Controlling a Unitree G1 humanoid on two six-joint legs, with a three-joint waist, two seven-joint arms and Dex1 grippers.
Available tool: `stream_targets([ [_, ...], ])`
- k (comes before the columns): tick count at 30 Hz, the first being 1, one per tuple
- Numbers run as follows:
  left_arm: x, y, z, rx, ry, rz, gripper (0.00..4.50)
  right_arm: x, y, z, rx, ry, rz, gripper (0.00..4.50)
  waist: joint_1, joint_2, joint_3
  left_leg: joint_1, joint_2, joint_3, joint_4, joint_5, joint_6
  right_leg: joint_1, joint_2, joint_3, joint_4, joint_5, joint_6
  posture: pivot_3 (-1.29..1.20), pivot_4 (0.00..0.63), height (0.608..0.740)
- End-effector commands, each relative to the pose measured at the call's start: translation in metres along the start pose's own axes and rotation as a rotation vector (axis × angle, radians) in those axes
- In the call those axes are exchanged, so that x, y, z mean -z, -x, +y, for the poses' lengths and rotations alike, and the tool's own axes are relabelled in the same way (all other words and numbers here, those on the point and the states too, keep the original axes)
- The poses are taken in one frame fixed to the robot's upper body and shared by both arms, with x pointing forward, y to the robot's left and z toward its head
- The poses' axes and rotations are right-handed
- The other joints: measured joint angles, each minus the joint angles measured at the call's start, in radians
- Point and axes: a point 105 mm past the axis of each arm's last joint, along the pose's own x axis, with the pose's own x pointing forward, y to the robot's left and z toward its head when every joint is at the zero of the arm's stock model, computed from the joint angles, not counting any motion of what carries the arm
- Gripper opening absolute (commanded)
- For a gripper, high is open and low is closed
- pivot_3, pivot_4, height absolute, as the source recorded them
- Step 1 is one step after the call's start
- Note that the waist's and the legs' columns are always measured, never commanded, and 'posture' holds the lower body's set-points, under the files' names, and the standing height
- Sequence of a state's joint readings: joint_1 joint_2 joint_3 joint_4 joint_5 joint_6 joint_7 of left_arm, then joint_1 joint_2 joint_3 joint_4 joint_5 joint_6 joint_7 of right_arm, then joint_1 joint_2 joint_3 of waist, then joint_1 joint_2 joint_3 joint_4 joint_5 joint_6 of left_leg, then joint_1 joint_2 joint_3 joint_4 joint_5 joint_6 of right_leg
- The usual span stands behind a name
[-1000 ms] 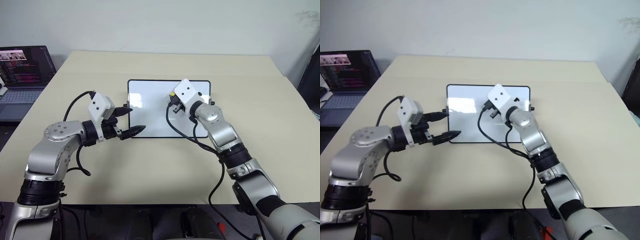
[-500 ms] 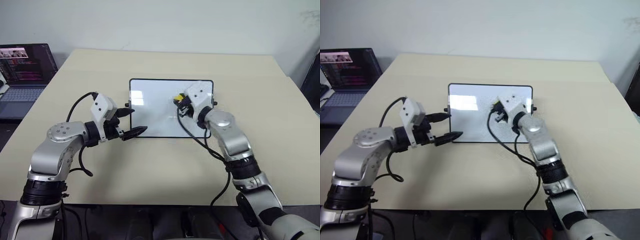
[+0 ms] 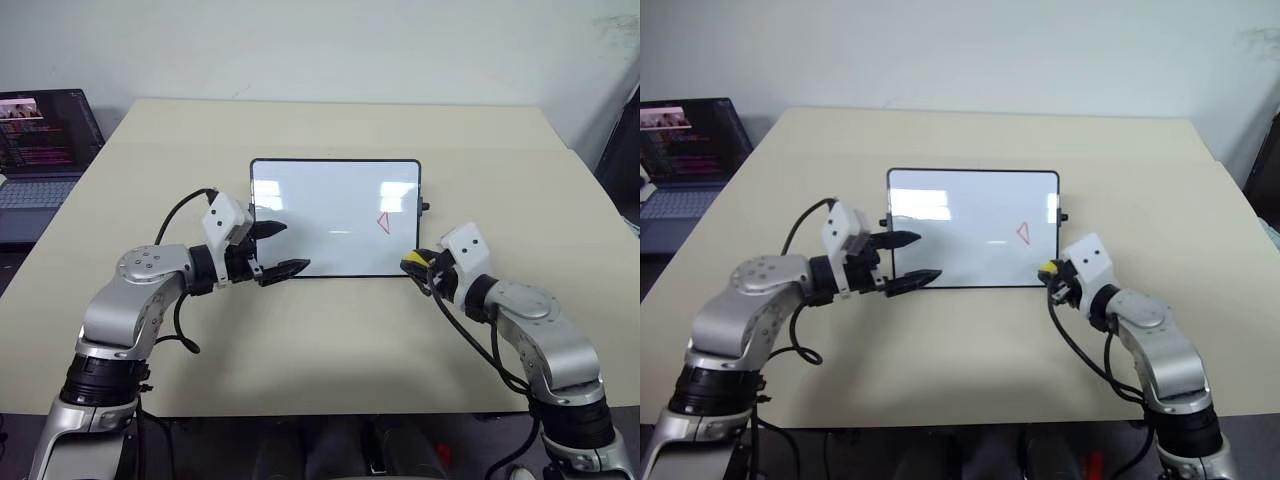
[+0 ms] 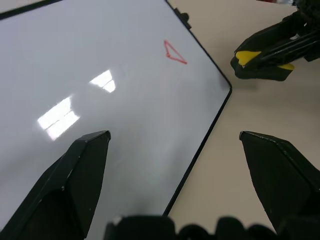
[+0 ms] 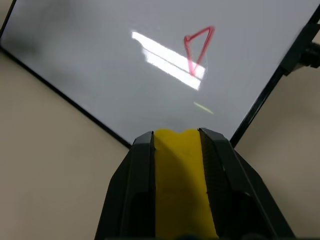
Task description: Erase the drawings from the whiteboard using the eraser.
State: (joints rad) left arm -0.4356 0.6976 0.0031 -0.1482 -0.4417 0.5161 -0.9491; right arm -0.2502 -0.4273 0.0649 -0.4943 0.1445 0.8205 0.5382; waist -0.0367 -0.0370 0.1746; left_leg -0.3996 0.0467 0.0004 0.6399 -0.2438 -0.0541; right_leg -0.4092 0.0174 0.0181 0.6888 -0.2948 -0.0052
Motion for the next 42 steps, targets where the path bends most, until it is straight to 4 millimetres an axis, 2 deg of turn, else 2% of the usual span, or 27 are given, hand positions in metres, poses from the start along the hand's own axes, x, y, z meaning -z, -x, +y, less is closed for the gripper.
stream_targets([
  [1, -0.010, -0.003, 0.000, 0.017, -0.049, -0.022, 4.50, -0.019, -0.001, 0.005, 0.006, 0.053, -0.068, 0.97, 0.000, 0.000, 0.000, 0.000, 0.000, 0.000, 0.000, 0.000, 0.000, 0.000, 0.000, 0.000, 0.000, 0.000, 0.000, 0.00, 0.150, 0.740],
  [6, -0.010, -0.003, 0.000, 0.030, -0.048, -0.016, 4.50, -0.056, -0.025, -0.008, 0.118, 0.106, -0.175, 0.97, -0.002, 0.000, 0.000, 0.000, 0.000, 0.000, 0.001, 0.000, 0.000, 0.000, 0.000, 0.001, 0.001, 0.000, 0.000, 0.00, 0.150, 0.740],
  [11, -0.010, -0.004, 0.001, 0.036, -0.049, -0.018, 4.50, -0.071, -0.049, -0.024, 0.199, 0.134, -0.198, 0.97, 0.005, 0.000, 0.000, -0.001, 0.000, 0.000, 0.001, 0.000, 0.000, 0.000, 0.000, 0.000, 0.000, 0.001, -0.001, 0.00, 0.150, 0.740],
  [13, -0.012, -0.005, 0.000, 0.040, -0.049, -0.022, 4.50, -0.068, -0.057, -0.036, 0.242, 0.147, -0.182, 0.97, 0.007, 0.000, 0.000, -0.001, 0.000, 0.000, 0.001, 0.000, 0.000, 0.000, -0.001, 0.000, -0.001, 0.003, -0.005, 0.00, 0.150, 0.740],
  [15, -0.012, -0.005, 0.000, 0.041, -0.049, -0.024, 4.50, -0.060, -0.062, -0.036, 0.224, 0.142, -0.155, 0.97, 0.009, 0.000, 0.000, -0.002, 0.000, 0.000, 0.001, 0.000, 0.000, 0.000, -0.002, 0.000, -0.001, 0.003, -0.005, 0.00, 0.150, 0.740],
  [19, -0.010, -0.003, 0.000, 0.036, -0.044, -0.021, 4.50, -0.030, -0.067, -0.018, 0.110, 0.145, -0.052, 0.97, 0.007, 0.000, 0.000, -0.002, 0.000, 0.001, 0.001, 0.000, 0.000, 0.000, -0.002, 0.001, -0.001, 0.003, -0.005, 0.00, 0.150, 0.740],
  [23, -0.010, -0.003, -0.001, 0.035, -0.041, -0.022, 4.50, -0.015, -0.064, 0.000, 0.015, 0.158, 0.001, 0.97, 0.006, 0.000, 0.000, 0.001, 0.000, 0.000, 0.003, 0.000, 0.000, 0.002, -0.001, 0.000, 0.002, 0.003, -0.005, 0.00, 0.150, 0.740],
  [25, -0.010, -0.003, -0.001, 0.035, -0.038, -0.022, 4.50, -0.017, -0.065, -0.010, 0.082, 0.191, -0.008, 0.97, 0.002, 0.000, 0.000, 0.002, 0.000, 0.000, 0.004, 0.000, 0.000, 0.002, -0.001, 0.000, 0.004, 0.002, -0.004, 0.00, 0.150, 0.740],
  [29, -0.009, -0.003, -0.001, 0.034, -0.034, -0.025, 4.50, -0.040, -0.062, -0.047, 0.287, 0.213, -0.088, 0.97, 0.003, 0.000, 0.000, 0.003, 0.000, 0.000, 0.005, 0.000, 0.000, 0.002, -0.001, 0.001, 0.007, 0.000, 0.000, 0.00, 0.150, 0.740],
  [32, -0.009, -0.003, -0.001, 0.033, -0.032, -0.025, 4.50, -0.044, -0.060, -0.057, 0.332, 0.221, -0.097, 0.97, 0.004, -0.001, 0.000, 0.004, 0.000, 0.000, 0.006, 0.001, 0.000, 0.003, -0.001, 0.001, 0.008, 0.001, 0.000, 0.00, 0.150, 0.740],
  [35, -0.009, -0.003, -0.001, 0.033, -0.029, -0.026, 4.50, -0.033, -0.062, -0.050, 0.271, 0.229, -0.052, 0.97, 0.005, -0.001, 0.000, 0.003, 0.000, 0.000, 0.006, 0.001, 0.000, 0.003, -0.001, 0.001, 0.008, 0.001, 0.000, 0.00, 0.150, 0.740],
  [40, -0.009, -0.002, -0.001, 0.027, -0.027, -0.028, 4.50, -0.005, -0.062, -0.008, 0.029, 0.260, 0.055, 0.97, 0.005, -0.001, -0.001, 0.003, 0.000, 0.000, 0.005, 0.001, 0.000, 0.003, -0.001, 0.001, 0.007, 0.001, 0.000, 0.00, 0.150, 0.740],
  [42, -0.009, -0.002, -0.001, 0.025, -0.027, -0.027, 4.50, -0.001, -0.062, -0.001, -0.004, 0.276, 0.068, 0.97, 0.001, -0.001, -0.001, 0.004, 0.000, 0.000, 0.005, 0.001, 0.000, 0.003, -0.001, 0.001, 0.008, 0.001, 0.000, 0.00, 0.150, 0.740],
])
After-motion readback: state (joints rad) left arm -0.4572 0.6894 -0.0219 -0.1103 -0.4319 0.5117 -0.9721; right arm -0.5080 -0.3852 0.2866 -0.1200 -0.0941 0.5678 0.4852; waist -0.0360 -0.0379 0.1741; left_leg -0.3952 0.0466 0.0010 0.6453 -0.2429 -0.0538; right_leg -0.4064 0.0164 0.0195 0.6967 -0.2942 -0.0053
